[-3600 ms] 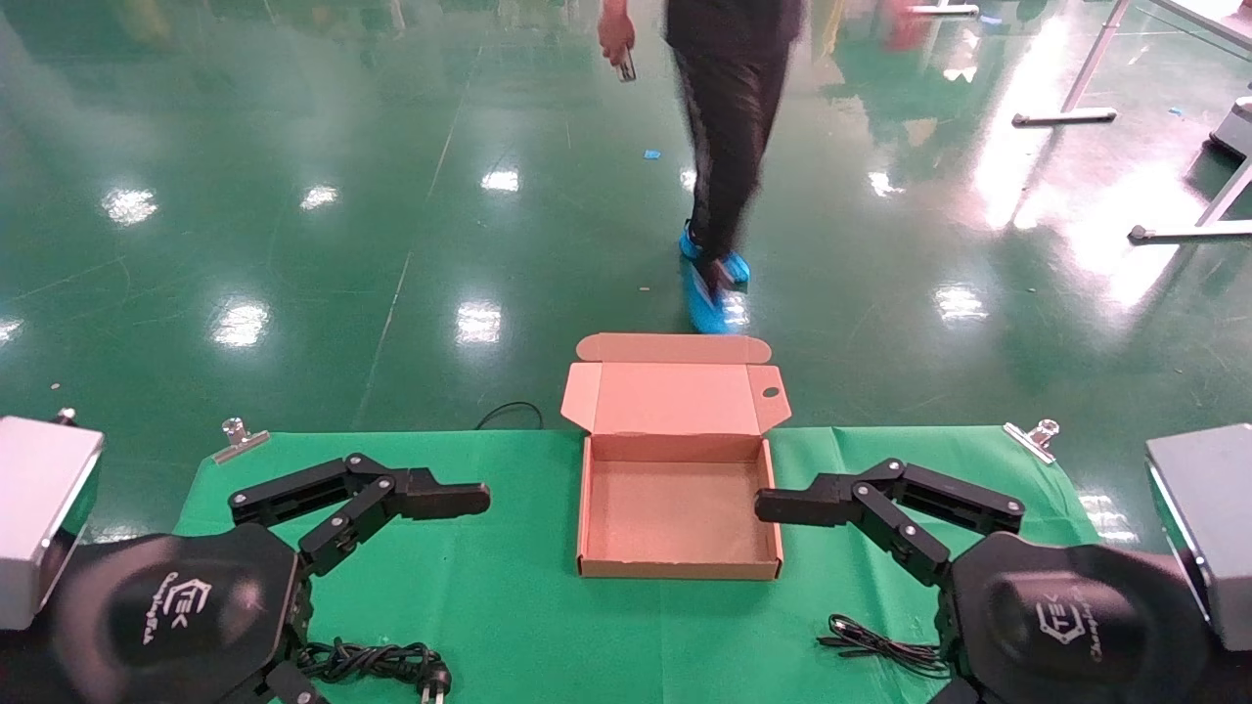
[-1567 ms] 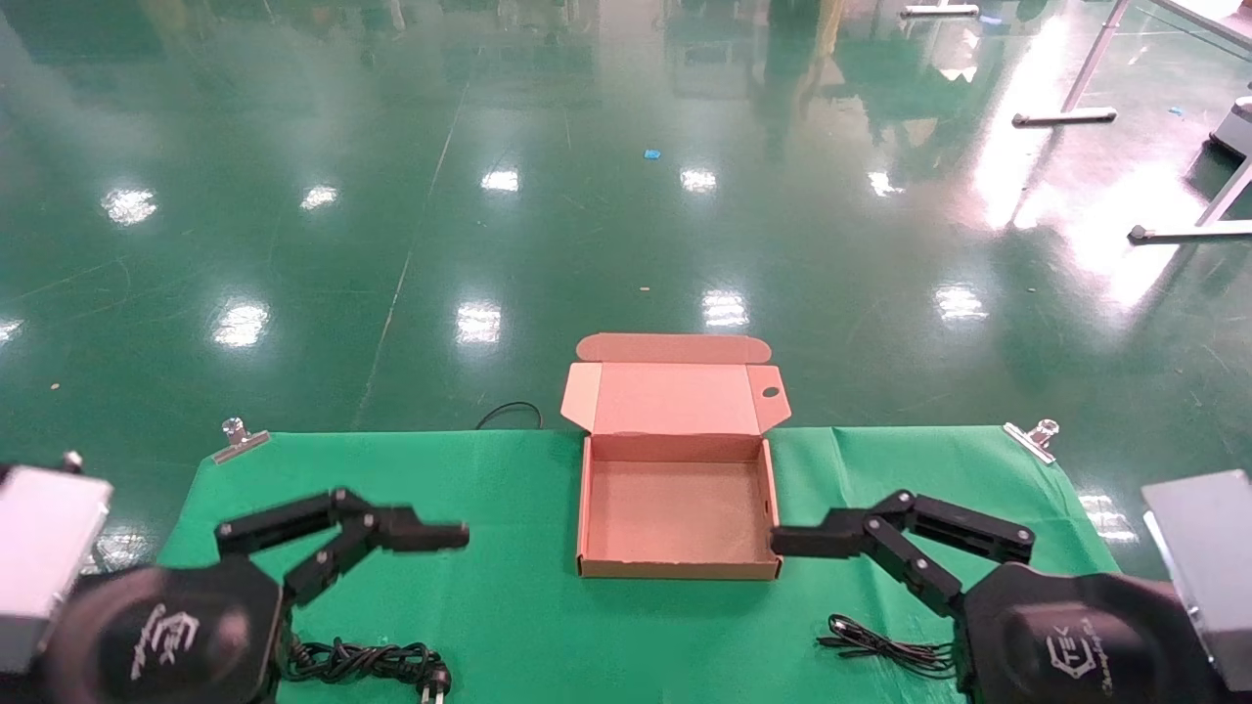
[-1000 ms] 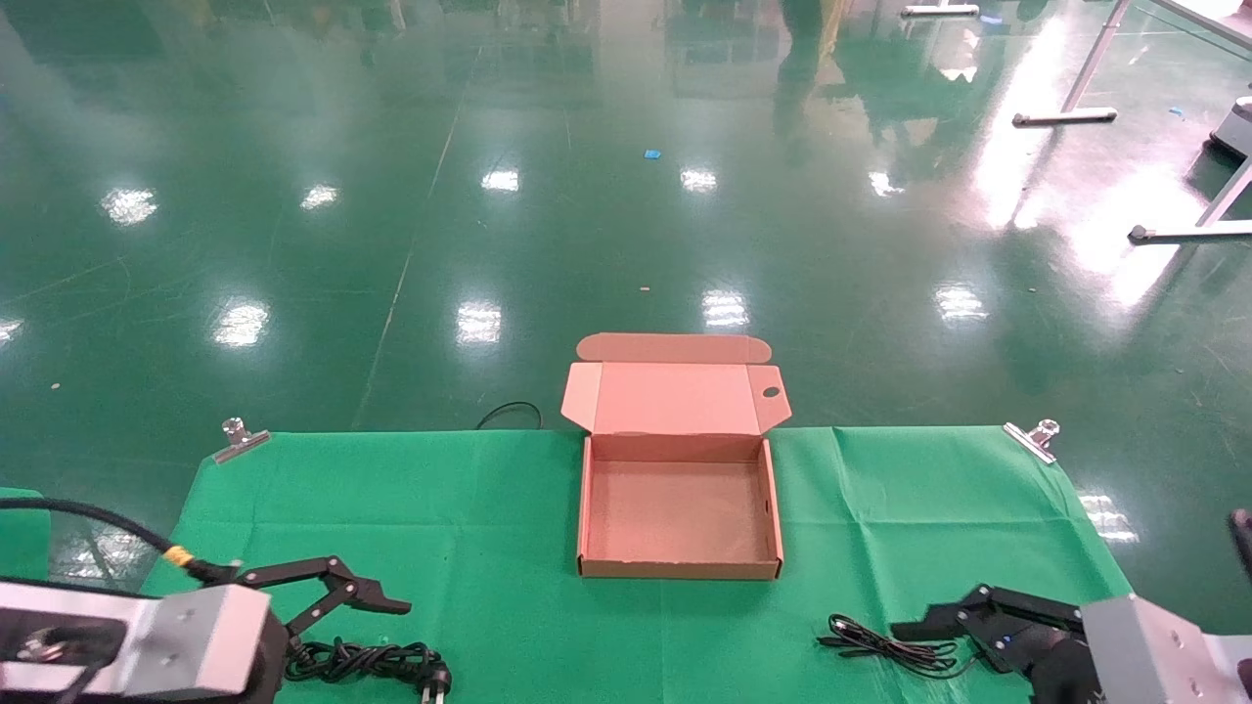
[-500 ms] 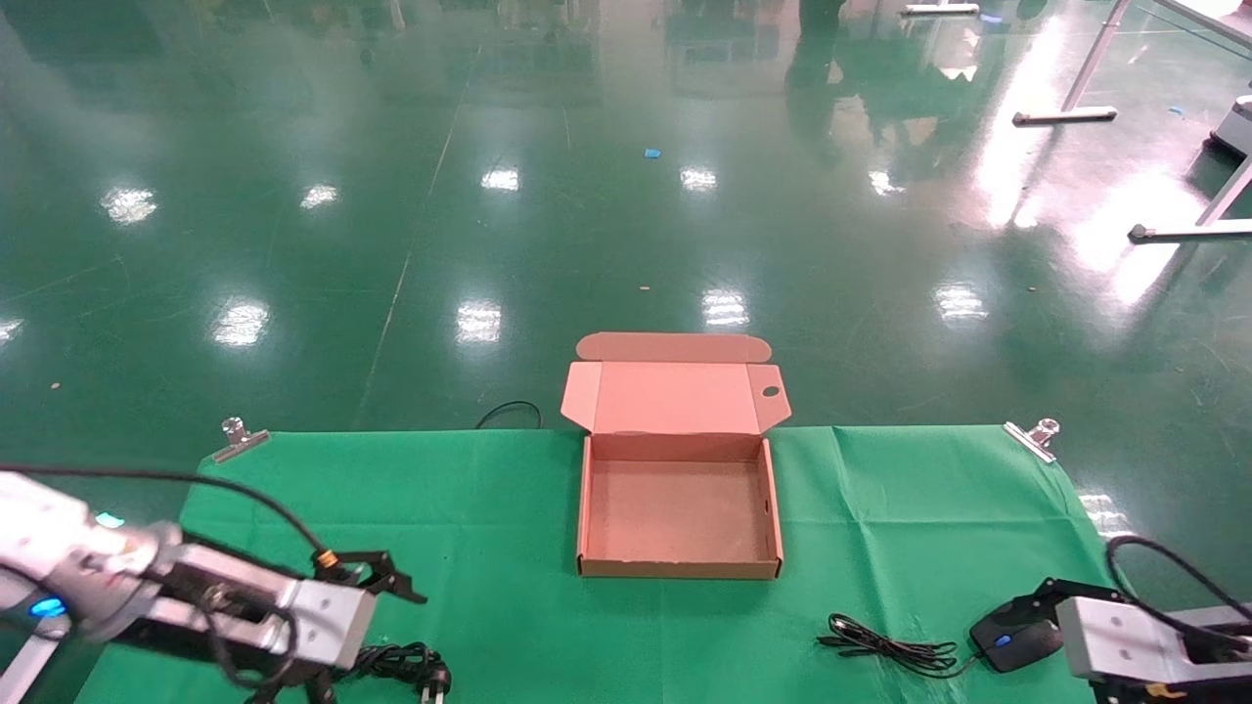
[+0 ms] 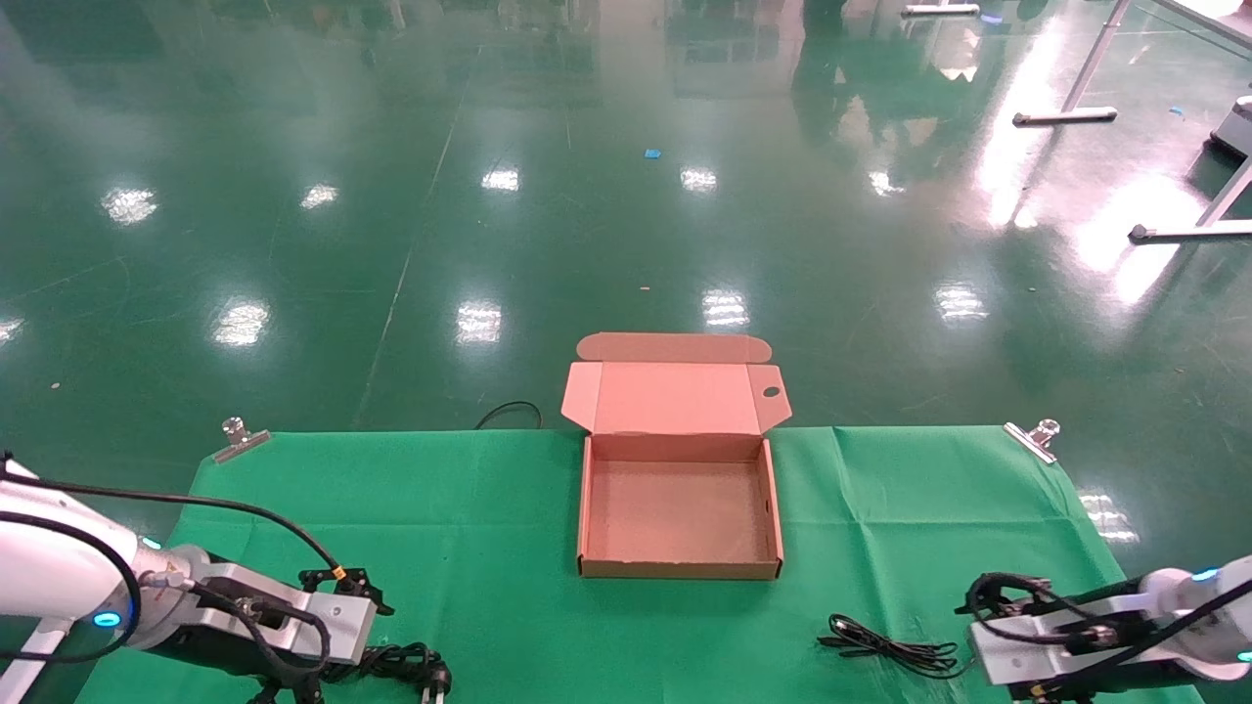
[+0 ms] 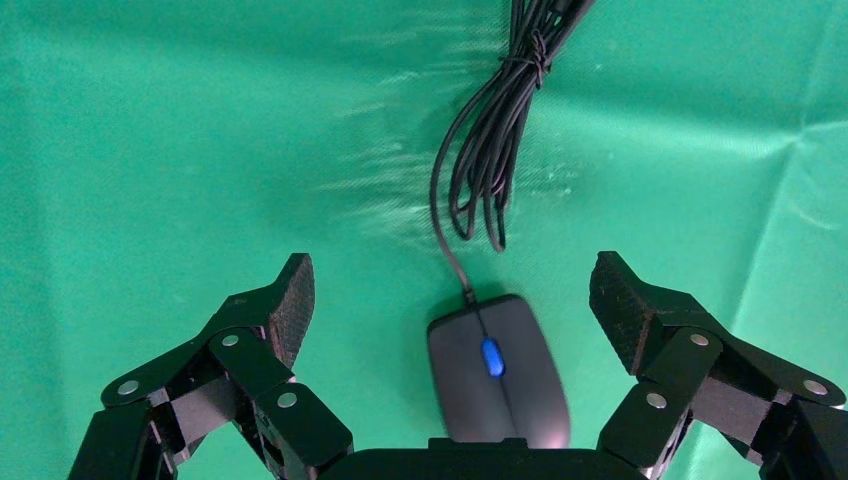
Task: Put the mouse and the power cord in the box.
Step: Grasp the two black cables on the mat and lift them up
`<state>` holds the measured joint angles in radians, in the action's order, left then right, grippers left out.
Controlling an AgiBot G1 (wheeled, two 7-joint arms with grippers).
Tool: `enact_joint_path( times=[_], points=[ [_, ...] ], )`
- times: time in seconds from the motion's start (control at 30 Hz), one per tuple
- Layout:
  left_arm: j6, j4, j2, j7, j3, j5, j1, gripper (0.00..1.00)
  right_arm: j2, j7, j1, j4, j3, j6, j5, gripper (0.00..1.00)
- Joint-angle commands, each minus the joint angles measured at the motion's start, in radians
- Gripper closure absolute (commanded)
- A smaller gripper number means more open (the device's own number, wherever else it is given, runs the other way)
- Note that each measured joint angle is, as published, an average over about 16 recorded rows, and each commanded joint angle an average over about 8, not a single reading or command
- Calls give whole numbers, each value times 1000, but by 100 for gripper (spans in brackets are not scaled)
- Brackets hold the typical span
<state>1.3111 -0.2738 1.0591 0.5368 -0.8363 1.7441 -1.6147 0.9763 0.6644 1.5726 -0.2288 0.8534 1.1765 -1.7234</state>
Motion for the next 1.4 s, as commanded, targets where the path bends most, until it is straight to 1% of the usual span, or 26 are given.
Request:
enact_joint_path(
  times=[0.03, 0.3, 0.6, 0.8, 1.23, 1.27, 1.3, 1.33, 1.4],
  points=[
    [-31, 54, 17, 24, -7, 15, -4, 0, 29, 37, 1, 38, 9, -24, -14, 0],
    [-145, 143, 64, 79, -29, 55, -18, 0, 90, 119, 5, 125, 4, -76, -6, 0],
    [-252, 198, 95, 111, -37, 72, -8, 0, 134, 168, 11, 178, -6, -116, 7, 0],
    [-277, 223, 102, 123, -33, 68, -5, 0, 148, 184, 15, 199, -10, -129, 13, 0],
    [-269, 252, 110, 142, -17, 44, 4, 0, 158, 198, 6, 222, -21, -139, 28, 0],
    [-269, 253, 110, 142, -17, 44, 4, 0, 157, 198, 5, 223, -21, -139, 28, 4],
    [-269, 254, 111, 144, -17, 44, 4, 0, 157, 199, 4, 224, -21, -139, 28, 12],
    [-269, 255, 112, 145, -17, 44, 4, 7, 157, 200, 4, 225, -21, -138, 29, 22],
    [-270, 257, 113, 147, -18, 45, 4, 31, 156, 201, 3, 226, -21, -138, 29, 47]
  ],
)
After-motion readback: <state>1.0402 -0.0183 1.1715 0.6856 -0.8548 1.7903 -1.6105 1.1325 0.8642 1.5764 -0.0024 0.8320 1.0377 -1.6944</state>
